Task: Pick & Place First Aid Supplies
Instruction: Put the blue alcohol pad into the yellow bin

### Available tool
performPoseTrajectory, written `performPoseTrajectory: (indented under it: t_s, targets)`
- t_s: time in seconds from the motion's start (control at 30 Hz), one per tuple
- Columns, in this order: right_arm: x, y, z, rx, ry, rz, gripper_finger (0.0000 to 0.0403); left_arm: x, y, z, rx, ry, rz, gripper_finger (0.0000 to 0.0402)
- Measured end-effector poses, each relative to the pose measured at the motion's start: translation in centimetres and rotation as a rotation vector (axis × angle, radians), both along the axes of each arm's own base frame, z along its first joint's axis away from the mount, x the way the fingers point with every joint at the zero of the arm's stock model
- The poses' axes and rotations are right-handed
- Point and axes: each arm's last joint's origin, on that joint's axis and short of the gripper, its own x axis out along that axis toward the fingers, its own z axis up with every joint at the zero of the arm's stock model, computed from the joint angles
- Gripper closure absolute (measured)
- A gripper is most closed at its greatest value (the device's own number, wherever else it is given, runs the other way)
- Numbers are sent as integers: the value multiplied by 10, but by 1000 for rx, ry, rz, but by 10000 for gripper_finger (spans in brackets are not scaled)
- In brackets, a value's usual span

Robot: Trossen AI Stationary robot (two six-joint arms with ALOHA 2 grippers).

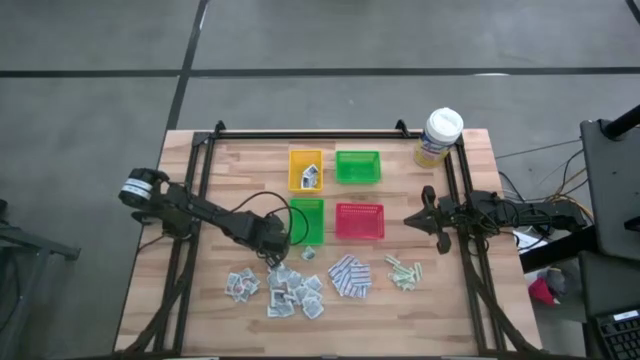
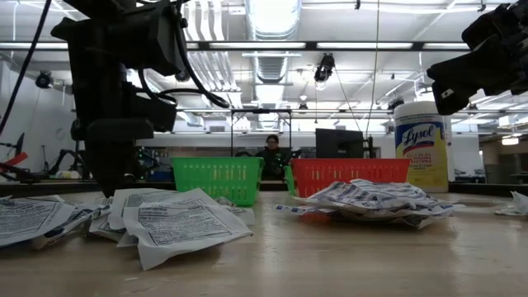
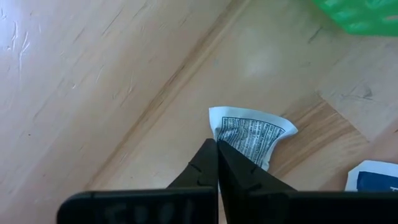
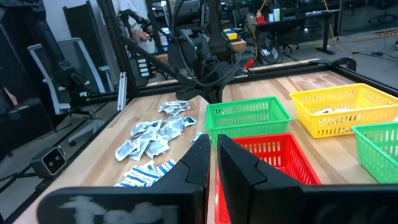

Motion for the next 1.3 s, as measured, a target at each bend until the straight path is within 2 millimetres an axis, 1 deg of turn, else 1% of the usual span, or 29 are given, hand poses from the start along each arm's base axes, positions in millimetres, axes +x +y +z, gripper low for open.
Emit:
performPoseTrajectory:
  t_s: [0.13, 0.3, 0.5, 0.7, 0.87, 0.97, 1.1, 1.2, 1.3]
  targets:
    - [0, 0, 0, 0, 0, 0, 374, -1, 0, 8, 2, 23, -1, 401]
    - [0, 0, 0, 0, 0, 0, 374, -4, 1, 27, 2, 28, 0, 401]
    - [0, 0, 0, 0, 0, 0, 374, -8, 1, 51, -42, 11, -11, 401]
    - [0, 0, 0, 0, 0, 0, 374, -8, 2, 78, -67, -82, -63, 401]
    - [0, 0, 0, 0, 0, 0, 374, -7, 5, 103, -52, -183, -144, 401]
    - [0, 0, 0, 0, 0, 0, 374, -2, 7, 118, 3, -265, -226, 402]
    - [0, 0, 0, 0, 0, 0, 374, 9, 13, 133, 144, -371, -350, 402]
    - [0, 0, 0, 0, 0, 0, 374, 19, 20, 139, 269, -428, -421, 402]
    - [0, 0, 0, 0, 0, 0, 374, 28, 29, 141, 406, -452, -451, 402]
